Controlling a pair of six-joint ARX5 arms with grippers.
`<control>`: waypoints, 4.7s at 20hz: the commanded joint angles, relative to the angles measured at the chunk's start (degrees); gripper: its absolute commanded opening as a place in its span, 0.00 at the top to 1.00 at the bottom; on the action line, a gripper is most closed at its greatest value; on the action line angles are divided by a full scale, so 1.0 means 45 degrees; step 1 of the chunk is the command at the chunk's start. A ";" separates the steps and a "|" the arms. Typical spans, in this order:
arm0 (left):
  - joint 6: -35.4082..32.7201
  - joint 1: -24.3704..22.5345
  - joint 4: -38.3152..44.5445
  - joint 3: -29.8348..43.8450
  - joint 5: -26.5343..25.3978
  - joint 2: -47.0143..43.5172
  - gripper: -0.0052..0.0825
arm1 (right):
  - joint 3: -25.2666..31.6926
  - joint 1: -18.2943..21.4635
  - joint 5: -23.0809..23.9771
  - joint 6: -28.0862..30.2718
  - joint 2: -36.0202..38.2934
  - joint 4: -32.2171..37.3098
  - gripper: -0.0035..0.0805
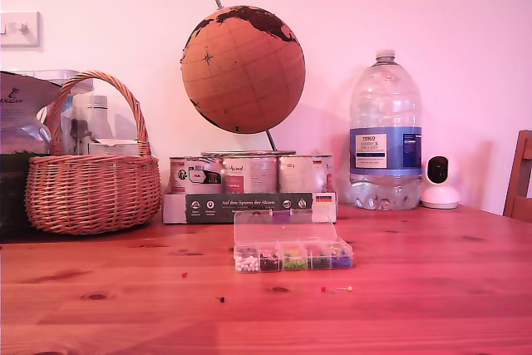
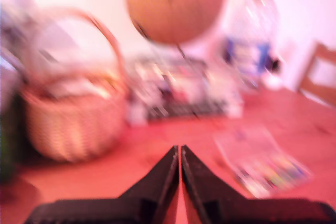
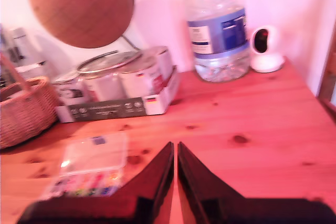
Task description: Sort the loose pins on the table into their correct compartments
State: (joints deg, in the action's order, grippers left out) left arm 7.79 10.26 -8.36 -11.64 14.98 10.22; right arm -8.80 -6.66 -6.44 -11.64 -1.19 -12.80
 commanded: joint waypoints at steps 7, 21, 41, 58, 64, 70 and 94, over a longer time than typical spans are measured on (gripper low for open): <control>-0.1719 0.3089 -0.1379 -0.2278 0.0335 0.5047 0.97 | -0.1302 -0.1491 -0.0563 -0.0369 -0.2919 -0.1481 0.97; -0.1690 0.4435 -0.2880 -0.7247 0.1428 1.1783 0.97 | -0.1909 -0.2229 -0.3507 -0.1977 -0.5382 -0.0665 0.97; 0.0641 0.4721 -0.5323 -1.0996 0.0704 1.7267 0.97 | -0.6645 -0.4347 -0.2200 0.2205 -1.3619 -0.4692 0.97; 0.1899 0.4843 -0.8495 -1.4275 -0.1404 2.0376 0.83 | -0.6717 -0.4352 -0.2341 0.2229 -1.3580 -0.3696 0.97; 0.2089 0.4959 -0.8534 -1.4523 -0.1919 2.1386 0.82 | -0.6717 -0.4352 -0.2336 0.2229 -1.3580 -0.3541 0.97; 0.2093 0.4959 -0.8359 -1.4664 -0.1919 2.2192 0.77 | -0.6717 -0.4352 -0.2336 0.2229 -1.3580 -0.3449 0.97; 0.2035 0.4619 -0.7563 -1.4974 -0.2064 2.3499 0.77 | -0.6717 -0.4352 -0.2361 0.2220 -1.3585 -0.3206 0.97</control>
State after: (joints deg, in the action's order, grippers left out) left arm 16.84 31.35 -42.24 -78.65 5.98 113.84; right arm -38.15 -25.98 -16.99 -1.63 -62.46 -27.64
